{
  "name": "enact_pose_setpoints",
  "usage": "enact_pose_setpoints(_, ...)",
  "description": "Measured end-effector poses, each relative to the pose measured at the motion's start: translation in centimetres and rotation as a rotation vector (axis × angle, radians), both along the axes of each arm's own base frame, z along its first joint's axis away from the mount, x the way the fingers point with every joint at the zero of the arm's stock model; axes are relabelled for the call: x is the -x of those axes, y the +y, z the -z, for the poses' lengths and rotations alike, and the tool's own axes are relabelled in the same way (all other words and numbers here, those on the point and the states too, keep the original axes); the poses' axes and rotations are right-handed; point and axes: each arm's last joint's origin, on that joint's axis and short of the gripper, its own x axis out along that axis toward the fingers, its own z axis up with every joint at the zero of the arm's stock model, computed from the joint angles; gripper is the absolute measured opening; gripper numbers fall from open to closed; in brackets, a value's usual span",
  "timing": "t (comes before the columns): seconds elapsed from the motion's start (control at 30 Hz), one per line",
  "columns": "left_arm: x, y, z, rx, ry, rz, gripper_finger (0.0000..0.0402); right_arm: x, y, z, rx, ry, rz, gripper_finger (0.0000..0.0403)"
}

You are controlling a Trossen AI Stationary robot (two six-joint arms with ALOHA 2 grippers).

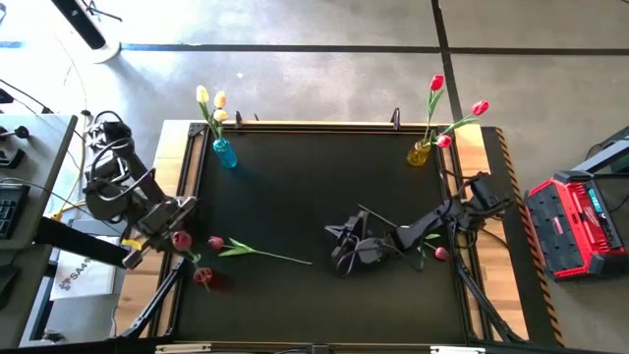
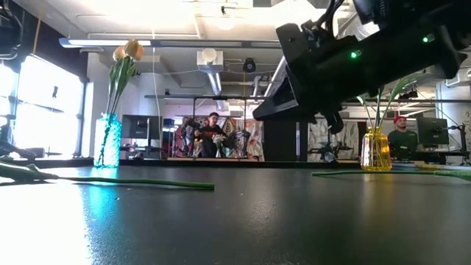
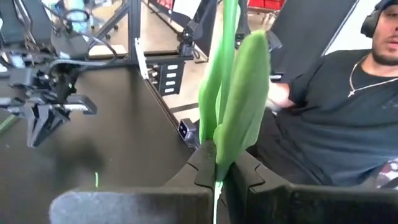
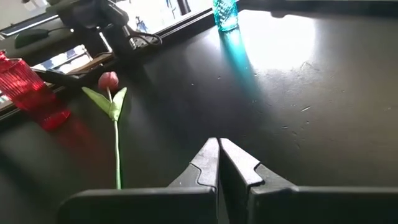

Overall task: Sort flowers into vase by color
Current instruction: Put the top dark red tulip into the red vase, then put the left dark red tulip into the red vase

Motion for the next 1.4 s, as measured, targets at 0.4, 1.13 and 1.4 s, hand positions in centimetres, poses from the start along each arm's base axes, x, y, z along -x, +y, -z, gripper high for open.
enact_pose_setpoints(0.4,1.5,1.0,-0.2,-0.159,0.045,0.074,0.0000,0.1,0.1,0.0,-0.011,-0.010,0.024,0.0000)
enact_pose_setpoints(1.13,0.0,-1.2,2.9,-0.375,0.144,0.027,0.0100,-5.4,-0.1,-0.5,0.128,0.035,-0.172,0.0069)
enact_pose_setpoints(1.4,0.4,-1.1,3.4,-0.382,0.231,0.112,0.0146,-11.2,1.7,-1.3,0.384,0.040,-0.360,0.0168)
